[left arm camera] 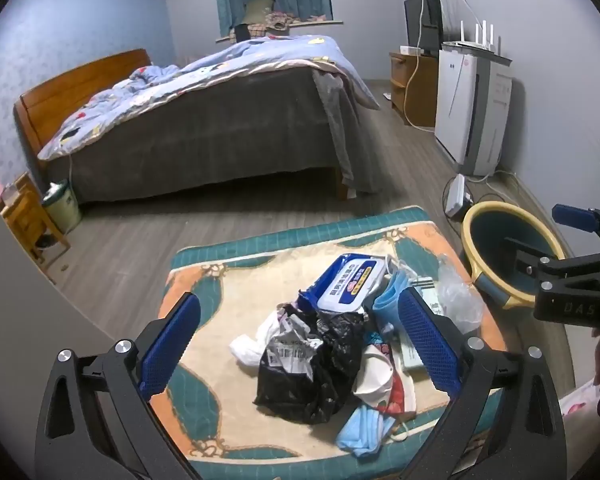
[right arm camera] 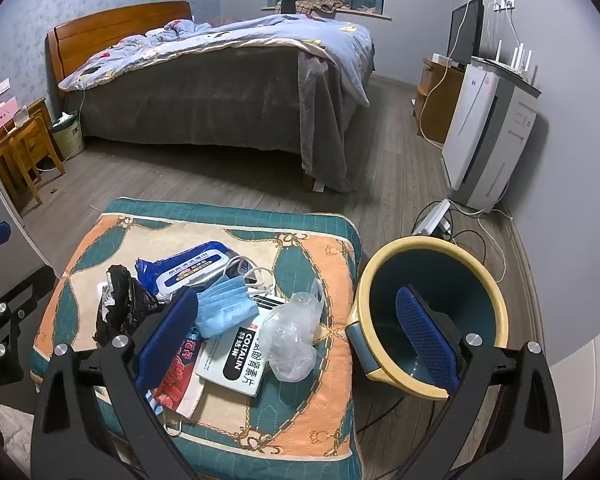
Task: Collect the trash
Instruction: 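Move both tools toward the trash pile on the cushion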
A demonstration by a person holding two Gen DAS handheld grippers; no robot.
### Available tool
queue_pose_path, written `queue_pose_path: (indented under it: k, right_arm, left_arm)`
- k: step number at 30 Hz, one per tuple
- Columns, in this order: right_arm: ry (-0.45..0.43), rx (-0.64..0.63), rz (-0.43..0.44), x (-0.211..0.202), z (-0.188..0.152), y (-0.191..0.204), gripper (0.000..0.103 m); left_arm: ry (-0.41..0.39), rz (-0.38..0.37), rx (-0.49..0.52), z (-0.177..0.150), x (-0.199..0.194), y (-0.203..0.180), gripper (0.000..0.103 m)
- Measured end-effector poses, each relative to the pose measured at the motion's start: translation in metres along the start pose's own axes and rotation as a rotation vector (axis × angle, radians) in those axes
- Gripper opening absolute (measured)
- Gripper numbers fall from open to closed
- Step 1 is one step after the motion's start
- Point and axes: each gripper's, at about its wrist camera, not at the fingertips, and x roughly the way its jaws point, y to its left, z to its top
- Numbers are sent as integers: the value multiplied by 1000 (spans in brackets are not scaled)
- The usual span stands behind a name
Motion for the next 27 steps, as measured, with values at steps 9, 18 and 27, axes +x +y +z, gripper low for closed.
queue_pose_path:
  k: [9,18,27]
  right_arm:
    - [7,0,-7,2,-1,0,97]
    - [14,1,-13,2,0,0,97]
    - [15,1,-14,3,0,0,97]
  left_arm:
    - [1,0,0,-1,0,0,98]
    - [-1,1,0,0,0,0,98]
    - [-5,4,-1,0,0,0,98]
